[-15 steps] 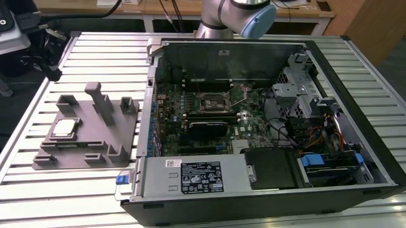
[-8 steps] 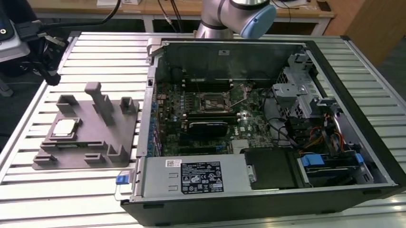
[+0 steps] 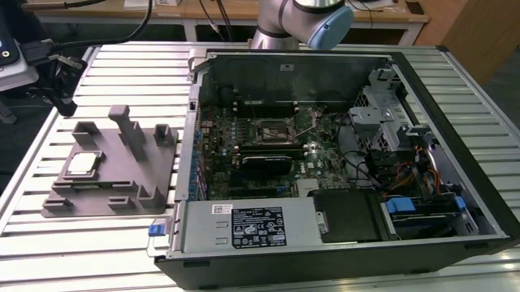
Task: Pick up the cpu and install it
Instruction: 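Reach for the cpu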
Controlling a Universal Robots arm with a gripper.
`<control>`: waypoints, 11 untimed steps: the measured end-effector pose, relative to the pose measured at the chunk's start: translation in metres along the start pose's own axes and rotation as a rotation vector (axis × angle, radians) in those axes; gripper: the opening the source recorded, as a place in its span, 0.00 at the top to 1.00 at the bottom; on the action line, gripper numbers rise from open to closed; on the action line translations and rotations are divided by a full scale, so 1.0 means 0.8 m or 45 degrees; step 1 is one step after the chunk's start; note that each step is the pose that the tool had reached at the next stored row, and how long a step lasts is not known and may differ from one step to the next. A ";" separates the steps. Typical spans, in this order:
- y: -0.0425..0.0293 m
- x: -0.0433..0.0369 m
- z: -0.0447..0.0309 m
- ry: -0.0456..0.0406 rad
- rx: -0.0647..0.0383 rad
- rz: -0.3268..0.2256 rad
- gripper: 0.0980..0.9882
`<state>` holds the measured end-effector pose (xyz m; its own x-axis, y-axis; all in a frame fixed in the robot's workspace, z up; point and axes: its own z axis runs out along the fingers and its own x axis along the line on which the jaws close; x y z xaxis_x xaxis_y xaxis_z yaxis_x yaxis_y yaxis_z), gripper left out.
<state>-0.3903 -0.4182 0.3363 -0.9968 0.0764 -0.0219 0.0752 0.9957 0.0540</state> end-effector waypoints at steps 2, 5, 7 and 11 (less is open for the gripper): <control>-0.0004 0.002 0.0041 0.001 0.000 0.000 0.99; -0.0009 0.005 0.0094 0.002 0.000 0.000 0.99; -0.0012 0.007 0.0126 0.003 0.000 0.000 0.99; -0.0021 0.013 0.0213 0.006 0.000 0.000 0.99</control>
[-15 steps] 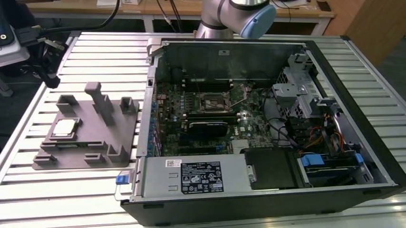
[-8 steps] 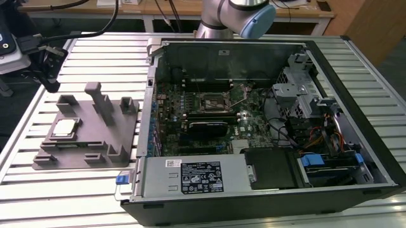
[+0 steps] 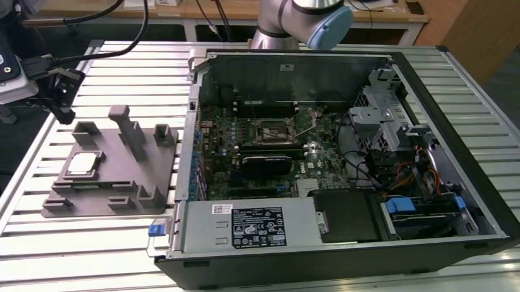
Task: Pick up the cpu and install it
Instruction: 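Reach for the cpu, then pick up the cpu and move it towards the insertion slot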
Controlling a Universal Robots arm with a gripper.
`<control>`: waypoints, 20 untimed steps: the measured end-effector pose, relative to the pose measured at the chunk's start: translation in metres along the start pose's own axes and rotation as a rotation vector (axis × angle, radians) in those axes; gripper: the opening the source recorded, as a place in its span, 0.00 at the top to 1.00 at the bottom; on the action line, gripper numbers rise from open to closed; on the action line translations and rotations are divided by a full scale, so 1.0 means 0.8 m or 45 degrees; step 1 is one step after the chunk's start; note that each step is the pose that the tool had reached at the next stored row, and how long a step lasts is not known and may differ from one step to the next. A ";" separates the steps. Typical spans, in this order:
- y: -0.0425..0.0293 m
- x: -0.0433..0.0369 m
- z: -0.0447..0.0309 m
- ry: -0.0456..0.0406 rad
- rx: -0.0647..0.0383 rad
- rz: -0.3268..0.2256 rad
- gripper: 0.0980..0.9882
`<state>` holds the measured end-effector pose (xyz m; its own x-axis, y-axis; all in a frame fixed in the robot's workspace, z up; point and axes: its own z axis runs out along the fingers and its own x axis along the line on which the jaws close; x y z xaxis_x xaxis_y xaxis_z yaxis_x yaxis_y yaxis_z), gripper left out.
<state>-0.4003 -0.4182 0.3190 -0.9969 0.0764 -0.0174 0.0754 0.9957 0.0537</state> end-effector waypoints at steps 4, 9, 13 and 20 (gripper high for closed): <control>-0.0003 0.002 0.0026 0.002 0.000 0.000 0.99; -0.0003 0.002 0.0031 0.002 0.000 0.000 0.99; -0.0004 0.002 0.0045 0.002 0.000 0.000 0.99; -0.0005 0.003 0.0050 0.002 0.000 0.000 0.99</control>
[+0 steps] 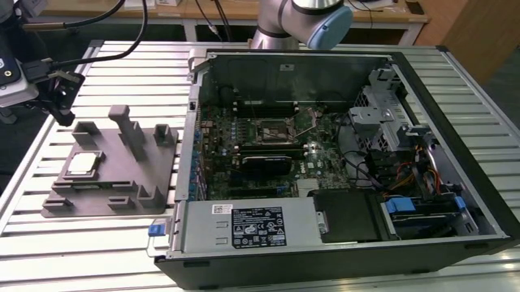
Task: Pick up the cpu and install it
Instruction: 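Pick up the cpu and move it towards the insertion slot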
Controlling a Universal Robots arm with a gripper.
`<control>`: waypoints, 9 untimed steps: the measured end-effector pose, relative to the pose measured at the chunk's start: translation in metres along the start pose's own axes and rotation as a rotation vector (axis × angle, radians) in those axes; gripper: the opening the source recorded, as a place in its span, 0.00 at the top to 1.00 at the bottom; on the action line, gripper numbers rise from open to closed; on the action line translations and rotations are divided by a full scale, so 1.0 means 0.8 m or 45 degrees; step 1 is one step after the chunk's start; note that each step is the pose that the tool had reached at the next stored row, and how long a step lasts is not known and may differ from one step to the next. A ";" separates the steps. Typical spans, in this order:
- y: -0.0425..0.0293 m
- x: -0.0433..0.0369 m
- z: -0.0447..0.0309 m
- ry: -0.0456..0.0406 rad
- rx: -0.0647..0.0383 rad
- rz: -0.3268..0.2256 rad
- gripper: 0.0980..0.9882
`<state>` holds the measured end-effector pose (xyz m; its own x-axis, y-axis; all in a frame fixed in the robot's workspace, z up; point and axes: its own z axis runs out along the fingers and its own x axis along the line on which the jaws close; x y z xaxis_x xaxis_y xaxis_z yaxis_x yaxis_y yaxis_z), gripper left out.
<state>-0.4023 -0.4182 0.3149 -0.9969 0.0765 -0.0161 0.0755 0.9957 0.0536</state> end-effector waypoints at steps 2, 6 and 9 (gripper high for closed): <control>0.0000 0.000 0.0002 0.000 0.000 0.000 0.99; -0.0009 0.002 0.0135 0.000 0.000 0.000 0.99; -0.0011 0.002 0.0170 0.000 0.000 0.000 0.99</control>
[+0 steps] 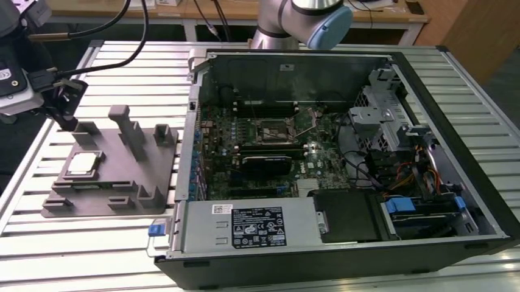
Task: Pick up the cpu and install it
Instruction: 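Pick up the cpu and move it towards the insertion slot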
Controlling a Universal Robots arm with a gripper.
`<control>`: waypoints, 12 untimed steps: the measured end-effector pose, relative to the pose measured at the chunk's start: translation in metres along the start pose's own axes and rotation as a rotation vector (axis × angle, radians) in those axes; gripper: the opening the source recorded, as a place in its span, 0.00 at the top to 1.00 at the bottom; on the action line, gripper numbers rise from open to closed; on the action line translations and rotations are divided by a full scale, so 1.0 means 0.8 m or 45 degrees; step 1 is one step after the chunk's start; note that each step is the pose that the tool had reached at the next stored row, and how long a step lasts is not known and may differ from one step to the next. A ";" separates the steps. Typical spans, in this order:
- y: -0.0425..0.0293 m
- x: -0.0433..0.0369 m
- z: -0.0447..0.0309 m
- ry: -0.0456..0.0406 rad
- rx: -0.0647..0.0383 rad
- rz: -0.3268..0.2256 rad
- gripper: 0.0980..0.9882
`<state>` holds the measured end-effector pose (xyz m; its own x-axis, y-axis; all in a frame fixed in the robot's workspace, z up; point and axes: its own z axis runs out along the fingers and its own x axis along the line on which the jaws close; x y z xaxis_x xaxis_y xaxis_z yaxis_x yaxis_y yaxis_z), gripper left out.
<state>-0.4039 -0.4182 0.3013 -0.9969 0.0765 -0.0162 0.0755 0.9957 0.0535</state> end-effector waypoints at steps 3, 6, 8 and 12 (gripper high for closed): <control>-0.0002 0.000 0.0032 0.000 0.000 0.000 0.99; -0.0004 0.001 0.0067 0.000 0.000 0.000 0.99; -0.0006 0.001 0.0105 0.000 0.000 0.000 0.99; -0.0010 0.001 0.0165 0.000 0.000 0.000 0.99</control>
<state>-0.4047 -0.4182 0.2881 -0.9969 0.0765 -0.0162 0.0755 0.9957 0.0535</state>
